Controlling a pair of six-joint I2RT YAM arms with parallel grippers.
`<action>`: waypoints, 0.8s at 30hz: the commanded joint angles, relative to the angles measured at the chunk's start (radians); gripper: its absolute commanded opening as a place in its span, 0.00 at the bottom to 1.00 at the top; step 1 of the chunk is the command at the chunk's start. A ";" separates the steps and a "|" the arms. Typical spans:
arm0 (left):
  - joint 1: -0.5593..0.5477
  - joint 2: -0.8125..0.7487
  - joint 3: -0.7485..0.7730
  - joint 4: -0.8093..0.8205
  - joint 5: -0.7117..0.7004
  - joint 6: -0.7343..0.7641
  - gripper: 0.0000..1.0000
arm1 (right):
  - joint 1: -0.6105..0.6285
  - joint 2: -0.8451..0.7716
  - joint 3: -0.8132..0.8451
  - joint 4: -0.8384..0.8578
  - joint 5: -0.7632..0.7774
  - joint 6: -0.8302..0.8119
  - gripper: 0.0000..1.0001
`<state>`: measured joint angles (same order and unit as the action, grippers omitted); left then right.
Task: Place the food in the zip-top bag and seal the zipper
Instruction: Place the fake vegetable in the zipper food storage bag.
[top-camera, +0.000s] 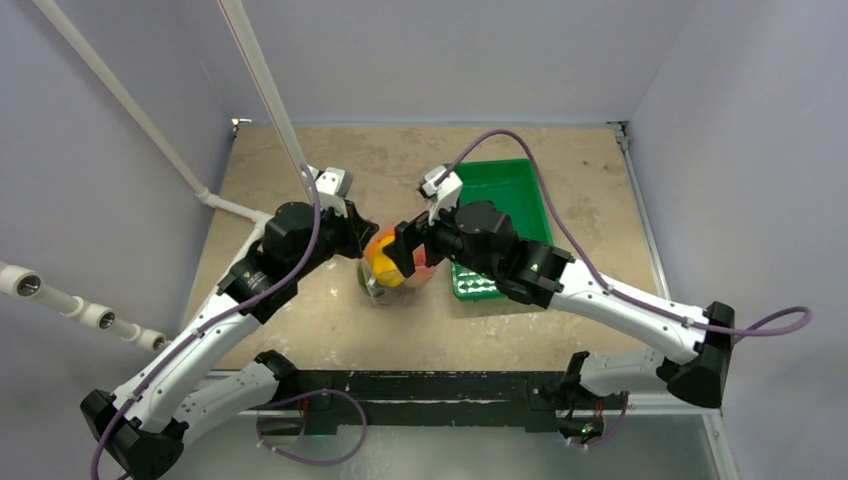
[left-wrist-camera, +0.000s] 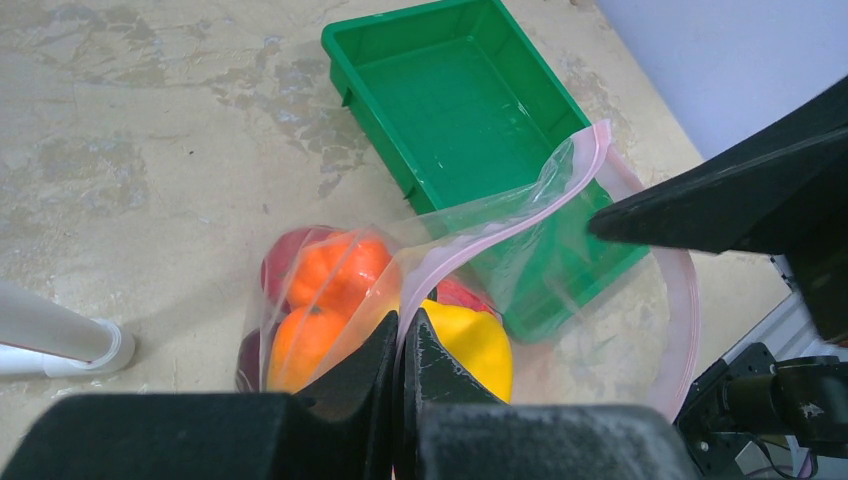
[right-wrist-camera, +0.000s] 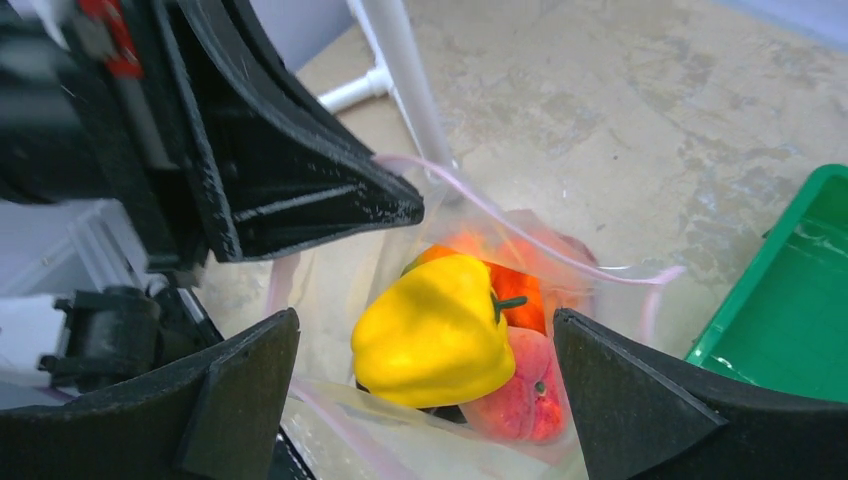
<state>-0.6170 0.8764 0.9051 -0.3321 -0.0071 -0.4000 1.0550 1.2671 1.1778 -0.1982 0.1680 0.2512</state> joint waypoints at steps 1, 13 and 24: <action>0.004 -0.013 0.009 0.016 0.002 0.020 0.00 | 0.004 -0.113 0.070 0.049 0.101 0.081 0.99; 0.004 -0.011 0.009 0.016 0.002 0.021 0.00 | 0.003 -0.185 0.070 -0.069 0.209 0.259 0.99; 0.004 -0.020 0.006 0.025 0.028 0.024 0.00 | 0.003 -0.194 -0.027 -0.166 0.246 0.417 0.91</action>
<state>-0.6170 0.8742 0.9051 -0.3321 0.0074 -0.3996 1.0546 1.0969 1.1809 -0.3279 0.3813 0.5880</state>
